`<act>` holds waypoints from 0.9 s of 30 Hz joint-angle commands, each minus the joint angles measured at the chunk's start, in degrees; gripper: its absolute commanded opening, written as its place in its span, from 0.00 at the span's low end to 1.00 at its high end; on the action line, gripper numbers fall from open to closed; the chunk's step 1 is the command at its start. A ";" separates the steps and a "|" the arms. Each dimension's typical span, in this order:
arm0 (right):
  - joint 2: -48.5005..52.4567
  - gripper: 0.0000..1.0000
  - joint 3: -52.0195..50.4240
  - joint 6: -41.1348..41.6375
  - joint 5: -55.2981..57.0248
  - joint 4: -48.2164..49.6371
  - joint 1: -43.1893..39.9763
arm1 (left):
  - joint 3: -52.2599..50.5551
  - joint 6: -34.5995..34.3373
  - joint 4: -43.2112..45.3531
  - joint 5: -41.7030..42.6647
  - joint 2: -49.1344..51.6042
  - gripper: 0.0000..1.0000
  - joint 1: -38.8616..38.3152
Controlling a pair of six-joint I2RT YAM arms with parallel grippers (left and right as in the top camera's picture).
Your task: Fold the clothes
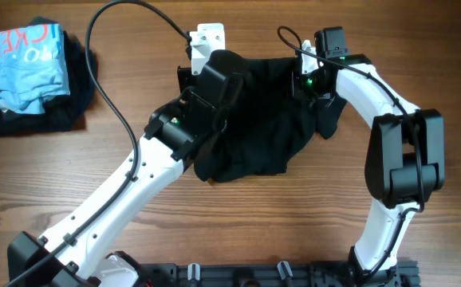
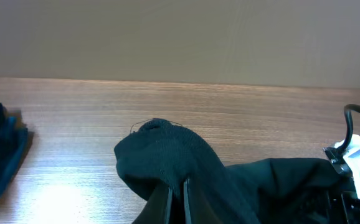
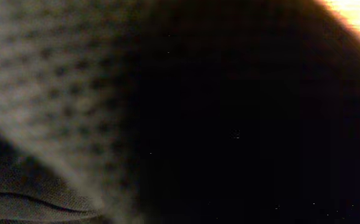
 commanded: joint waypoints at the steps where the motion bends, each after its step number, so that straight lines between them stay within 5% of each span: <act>1: 1.46 0.19 -0.50 0.11 -0.79 -0.52 -0.24 | 0.57 -0.92 0.22 0.04 -0.46 0.04 0.17; 9: 2.69 0.15 -0.52 0.11 -0.74 -2.56 -0.24 | 0.57 -0.92 0.20 0.04 -0.46 0.04 0.17; 13: 2.69 0.04 -0.50 0.13 -0.76 -2.51 -0.26 | 0.57 -0.92 0.20 0.04 -0.46 0.04 0.17; 27: -1.92 0.04 2.43 -0.07 -1.14 -4.00 -0.59 | 0.57 -0.92 -0.59 0.02 -0.46 0.04 0.17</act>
